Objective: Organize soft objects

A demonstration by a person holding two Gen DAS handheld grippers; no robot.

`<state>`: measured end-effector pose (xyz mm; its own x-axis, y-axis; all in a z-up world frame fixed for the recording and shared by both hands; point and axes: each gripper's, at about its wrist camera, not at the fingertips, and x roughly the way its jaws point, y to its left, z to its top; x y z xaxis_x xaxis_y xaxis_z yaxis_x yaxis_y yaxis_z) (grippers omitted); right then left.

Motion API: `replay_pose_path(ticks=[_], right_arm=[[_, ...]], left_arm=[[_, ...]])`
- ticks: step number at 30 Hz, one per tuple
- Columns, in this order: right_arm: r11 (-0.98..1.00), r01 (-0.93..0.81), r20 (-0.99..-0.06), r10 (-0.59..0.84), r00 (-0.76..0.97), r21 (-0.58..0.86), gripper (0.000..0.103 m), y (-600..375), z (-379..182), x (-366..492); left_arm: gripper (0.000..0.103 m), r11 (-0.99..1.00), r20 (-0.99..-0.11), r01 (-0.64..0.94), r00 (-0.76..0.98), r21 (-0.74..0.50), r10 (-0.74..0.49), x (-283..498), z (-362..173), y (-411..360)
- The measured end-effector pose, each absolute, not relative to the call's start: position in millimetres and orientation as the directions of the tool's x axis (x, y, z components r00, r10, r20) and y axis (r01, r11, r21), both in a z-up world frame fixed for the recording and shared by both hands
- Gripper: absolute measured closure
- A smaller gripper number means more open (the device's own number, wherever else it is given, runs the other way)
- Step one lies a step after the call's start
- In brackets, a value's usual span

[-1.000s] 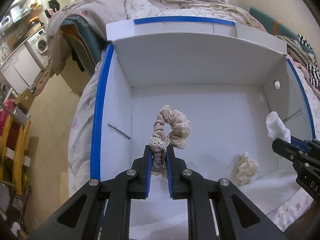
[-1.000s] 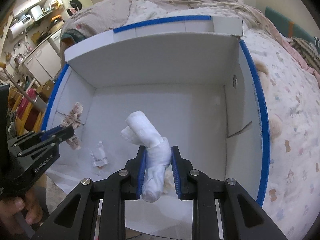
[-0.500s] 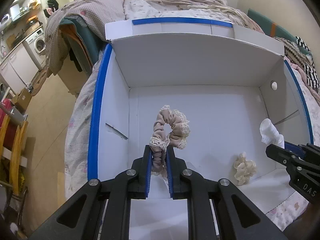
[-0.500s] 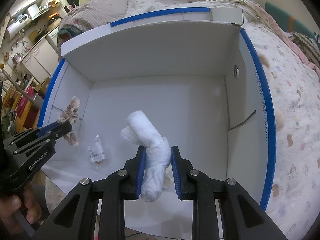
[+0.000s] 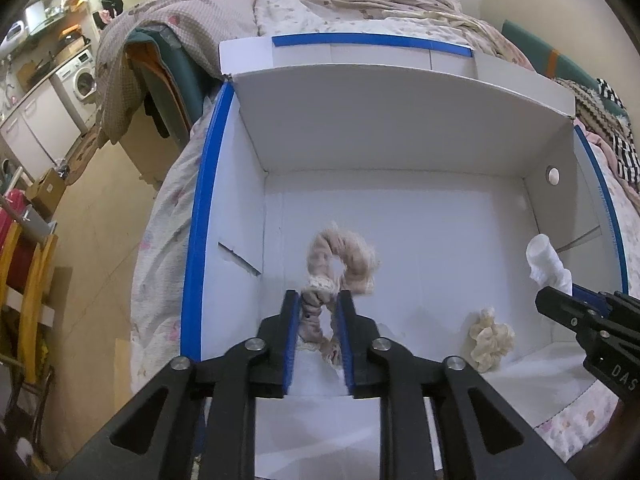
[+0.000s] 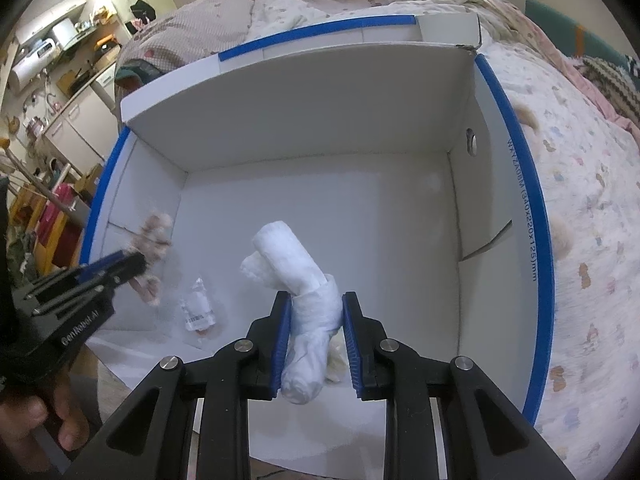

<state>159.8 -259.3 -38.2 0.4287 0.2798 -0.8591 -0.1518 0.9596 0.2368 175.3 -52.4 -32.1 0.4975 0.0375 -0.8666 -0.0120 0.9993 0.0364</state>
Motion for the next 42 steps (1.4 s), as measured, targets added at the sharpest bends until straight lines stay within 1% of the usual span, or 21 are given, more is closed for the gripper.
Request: replay_pose_path(ticks=[1, 3, 4, 5, 6, 7, 8, 10, 12, 13, 14, 15, 16, 17, 18, 19, 23, 27, 34, 42], right_arm=[[0.959, -0.151, -0.858, 0.283, 0.429, 0.241, 0.076, -259.8, -38.1, 159.8], [0.958, -0.152, -0.855, 0.284, 0.433, 0.242, 0.075, -259.9, -37.1, 159.8], [0.958, -0.152, -0.854, 0.287, 0.434, 0.244, 0.071, -260.0, -37.0, 159.9], [0.957, -0.152, -0.852, 0.29, 0.436, 0.248, 0.066, -260.0, -36.7, 159.9], [0.956, -0.152, -0.85, 0.294, 0.438, 0.252, 0.061, -260.3, -36.1, 159.7], [0.955, -0.151, -0.847, 0.297, 0.442, 0.256, 0.05, -260.7, -35.4, 159.2], [0.954, -0.151, -0.842, 0.3, 0.448, 0.26, 0.047, -261.2, -34.2, 158.7], [0.953, -0.154, -0.837, 0.304, 0.455, 0.262, 0.047, -260.2, -32.2, 158.6], [0.95, -0.153, -0.831, 0.312, 0.46, 0.272, 0.042, -260.5, -31.3, 158.8], [0.949, -0.151, -0.828, 0.315, 0.463, 0.277, 0.036, -260.8, -30.2, 159.2], [0.948, -0.148, -0.825, 0.317, 0.467, 0.28, 0.033, -261.5, -29.1, 159.0], [0.946, -0.146, -0.819, 0.323, 0.475, 0.288, 0.031, -262.3, -27.6, 159.0], [0.944, -0.145, -0.813, 0.33, 0.481, 0.297, 0.025, -263.3, -26.2, 159.0], [0.941, -0.143, -0.806, 0.336, 0.487, 0.306, 0.017, -264.4, -24.6, 159.1], [0.94, -0.137, -0.8, 0.339, 0.495, 0.313, 0.011, -265.8, -22.9, 159.0], [0.939, -0.131, -0.796, 0.338, 0.503, 0.317, 0.0, -266.9, -21.8, 159.1], [0.934, -0.124, -0.778, 0.348, 0.524, 0.334, 0.0, -268.9, -17.2, 158.7], [0.942, -0.122, -0.78, 0.327, 0.533, 0.312, 0.0, -266.6, -15.5, 158.0], [0.941, -0.108, -0.778, 0.328, 0.536, 0.322, 0.0, -271.3, -13.3, 155.2], [0.928, -0.105, -0.756, 0.354, 0.551, 0.358, 0.0, -279.4, 0.4, 141.1]], left_arm=[[0.083, 0.999, -0.865, -0.016, 0.5, 0.032, 0.036, 174.9, -31.6, -51.8], [0.077, 0.999, -0.863, -0.021, 0.504, 0.026, 0.033, 175.1, -30.0, -51.1], [0.071, 0.999, -0.863, -0.022, 0.505, 0.025, 0.033, 175.1, -29.6, -51.2], [0.067, 0.999, -0.861, -0.024, 0.507, 0.027, 0.035, 175.5, -29.0, -50.9], [0.065, 0.999, -0.858, -0.029, 0.512, 0.03, 0.041, 175.2, -28.2, -50.6], [0.062, 0.999, -0.855, -0.036, 0.517, 0.032, 0.046, 174.9, -27.3, -49.8], [0.061, 0.999, -0.854, -0.039, 0.519, 0.03, 0.046, 174.6, -26.7, -49.4], [0.061, 0.999, -0.852, -0.042, 0.522, 0.026, 0.044, 174.7, -25.5, -48.7], [0.057, 0.999, -0.85, -0.043, 0.524, 0.028, 0.047, 174.8, -24.8, -48.7], [0.052, 0.999, -0.85, -0.043, 0.524, 0.03, 0.048, 174.4, -24.8, -49.3], [0.047, 0.999, -0.85, -0.041, 0.524, 0.033, 0.05, 174.1, -24.6, -49.7], [0.045, 0.999, -0.85, -0.04, 0.523, 0.036, 0.052, 174.4, -24.2, -50.1], [0.041, 0.999, -0.85, -0.04, 0.524, 0.035, 0.051, 174.3, -23.7, -50.2], [0.038, 0.999, -0.85, -0.039, 0.525, 0.031, 0.047, 174.2, -23.0, -49.9], [0.037, 0.999, -0.85, -0.039, 0.526, 0.024, 0.04, 174.4, -22.3, -49.1], [0.037, 0.999, -0.849, -0.041, 0.527, 0.018, 0.037, 174.4, -21.6, -48.3], [0.037, 0.999, -0.848, -0.05, 0.528, 0.015, 0.039, 174.8, -20.5, -46.6], [0.037, 0.998, -0.851, -0.058, 0.522, 0.024, 0.05, 176.0, -19.4, -46.8], [0.037, 0.997, -0.834, -0.073, 0.55, 0.013, 0.051, 171.9, -10.5, -46.1], [0.037, 0.998, -0.823, -0.066, 0.567, -0.017, 0.023, 159.2, 8.1, -43.6]])
